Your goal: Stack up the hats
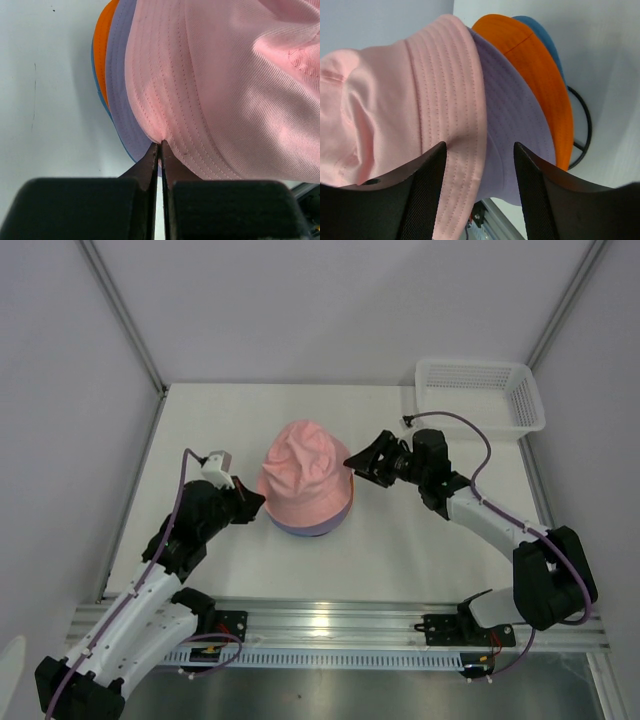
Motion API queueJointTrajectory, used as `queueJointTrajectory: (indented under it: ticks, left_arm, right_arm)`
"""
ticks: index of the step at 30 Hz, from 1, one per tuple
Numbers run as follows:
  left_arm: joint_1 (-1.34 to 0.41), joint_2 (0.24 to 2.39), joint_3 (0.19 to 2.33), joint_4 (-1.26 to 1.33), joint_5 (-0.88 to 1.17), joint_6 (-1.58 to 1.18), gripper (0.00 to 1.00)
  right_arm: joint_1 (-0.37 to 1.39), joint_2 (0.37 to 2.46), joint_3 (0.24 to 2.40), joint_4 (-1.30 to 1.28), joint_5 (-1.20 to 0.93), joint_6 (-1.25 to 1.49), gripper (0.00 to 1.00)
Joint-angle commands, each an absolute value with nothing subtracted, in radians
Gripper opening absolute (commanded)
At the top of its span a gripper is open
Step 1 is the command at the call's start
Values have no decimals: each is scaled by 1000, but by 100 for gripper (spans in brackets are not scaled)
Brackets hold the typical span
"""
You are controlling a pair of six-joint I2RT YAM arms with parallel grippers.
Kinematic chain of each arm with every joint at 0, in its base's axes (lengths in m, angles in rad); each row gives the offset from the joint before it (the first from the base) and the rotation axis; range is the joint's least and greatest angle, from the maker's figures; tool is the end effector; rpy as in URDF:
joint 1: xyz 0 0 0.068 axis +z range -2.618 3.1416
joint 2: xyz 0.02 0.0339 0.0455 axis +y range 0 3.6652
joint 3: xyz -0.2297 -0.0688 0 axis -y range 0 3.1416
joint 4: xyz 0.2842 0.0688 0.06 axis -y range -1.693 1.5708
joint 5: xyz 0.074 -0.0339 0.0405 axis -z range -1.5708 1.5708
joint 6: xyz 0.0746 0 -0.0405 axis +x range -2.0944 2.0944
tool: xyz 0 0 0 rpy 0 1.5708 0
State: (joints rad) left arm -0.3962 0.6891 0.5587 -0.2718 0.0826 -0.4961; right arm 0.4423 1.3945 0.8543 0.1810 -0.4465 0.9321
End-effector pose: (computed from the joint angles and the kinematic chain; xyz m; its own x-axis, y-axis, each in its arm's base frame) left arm 0.2456 -0.1094 0.2240 -0.5340 -0.2908 -0.7939 0.2279 0.8547 -0.4664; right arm 0.3356 0.1946 0.1953 -0.7927 0.4259 -0.4362 -0.1929 0.5036 0.8421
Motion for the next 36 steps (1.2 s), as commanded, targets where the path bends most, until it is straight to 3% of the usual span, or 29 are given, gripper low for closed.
queueJointTrajectory:
  ticks: [1,7,10,13,14,15,27,36]
  left_arm:
    - [-396,692,606,-241,101,-474,1]
    - [-397,693,600,-230,107,-477,1]
    - [-397,693,601,-233,109,-476,1]
    - [-396,687,603,-241,97,-476,1]
    - [-396,686,601,-242,94,-474,1]
    - [-396,687,610,-244,92,-474,1]
    - [-396,719,623,-307,20,-482,1]
    - [-394,877,635,-316,38,-561,1]
  right_arm:
    - [456,1397,873,328,-503,966,59]
    - [475,1434,871,391,-523,994,52]
    - [477,1456,867,410,-531,1008,39]
    - [477,1448,865,382,-517,999,16]
    - [477,1442,865,364,-496,967,4]
    - [479,1428,867,338,-480,944,0]
    - [466,1287,781,63,-291,755,0]
    - [483,1443,749,141,-282,738,0]
